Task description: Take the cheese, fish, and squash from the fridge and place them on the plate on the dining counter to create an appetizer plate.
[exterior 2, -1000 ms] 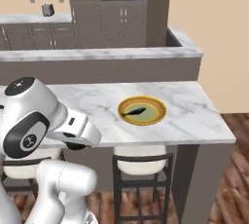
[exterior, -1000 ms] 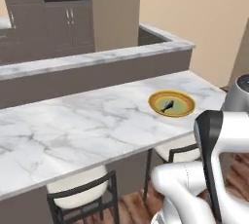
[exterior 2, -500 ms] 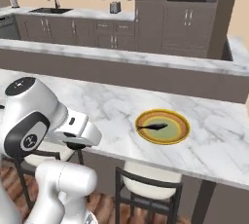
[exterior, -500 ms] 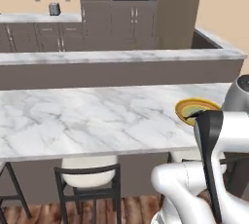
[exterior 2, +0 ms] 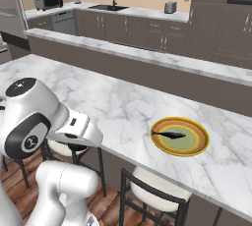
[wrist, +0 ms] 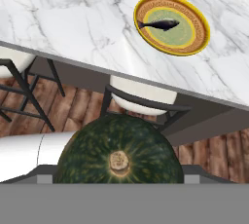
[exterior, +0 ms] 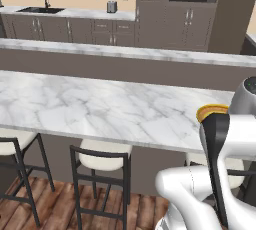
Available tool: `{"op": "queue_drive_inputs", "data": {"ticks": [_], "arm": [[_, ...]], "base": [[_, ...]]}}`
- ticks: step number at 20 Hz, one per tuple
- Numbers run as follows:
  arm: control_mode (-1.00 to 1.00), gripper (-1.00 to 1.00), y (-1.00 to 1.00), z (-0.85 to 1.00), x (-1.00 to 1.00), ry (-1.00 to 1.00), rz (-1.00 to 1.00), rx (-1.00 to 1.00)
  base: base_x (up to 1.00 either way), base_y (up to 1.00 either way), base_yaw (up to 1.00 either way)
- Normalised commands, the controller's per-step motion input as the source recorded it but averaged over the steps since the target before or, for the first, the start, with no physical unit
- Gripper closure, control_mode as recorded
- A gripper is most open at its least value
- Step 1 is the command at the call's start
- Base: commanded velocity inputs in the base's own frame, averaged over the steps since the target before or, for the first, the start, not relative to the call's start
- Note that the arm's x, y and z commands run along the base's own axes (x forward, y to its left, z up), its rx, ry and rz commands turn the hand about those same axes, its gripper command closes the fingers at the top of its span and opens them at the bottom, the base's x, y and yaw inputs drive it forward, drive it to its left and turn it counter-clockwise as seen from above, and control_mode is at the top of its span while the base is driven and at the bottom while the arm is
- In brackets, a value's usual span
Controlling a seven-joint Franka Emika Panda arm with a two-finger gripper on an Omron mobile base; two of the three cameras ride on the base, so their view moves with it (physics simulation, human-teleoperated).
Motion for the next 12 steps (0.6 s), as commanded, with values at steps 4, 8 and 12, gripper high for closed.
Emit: {"op": "queue_drive_inputs", "data": {"ticks": [4,8,12], "arm": [[1.00,1.00,0.00,0.00,0.00,0.00,0.00,0.00],[1.00,1.00,0.00,0.00,0.00,0.00,0.00,0.00],[1.00,1.00,0.00,0.00,0.00,0.00,0.00,0.00]], "base": [[0.53,-0.73,0.41],[0.53,-0.43,0.41],[0.14,-0.02,0.10]]}}
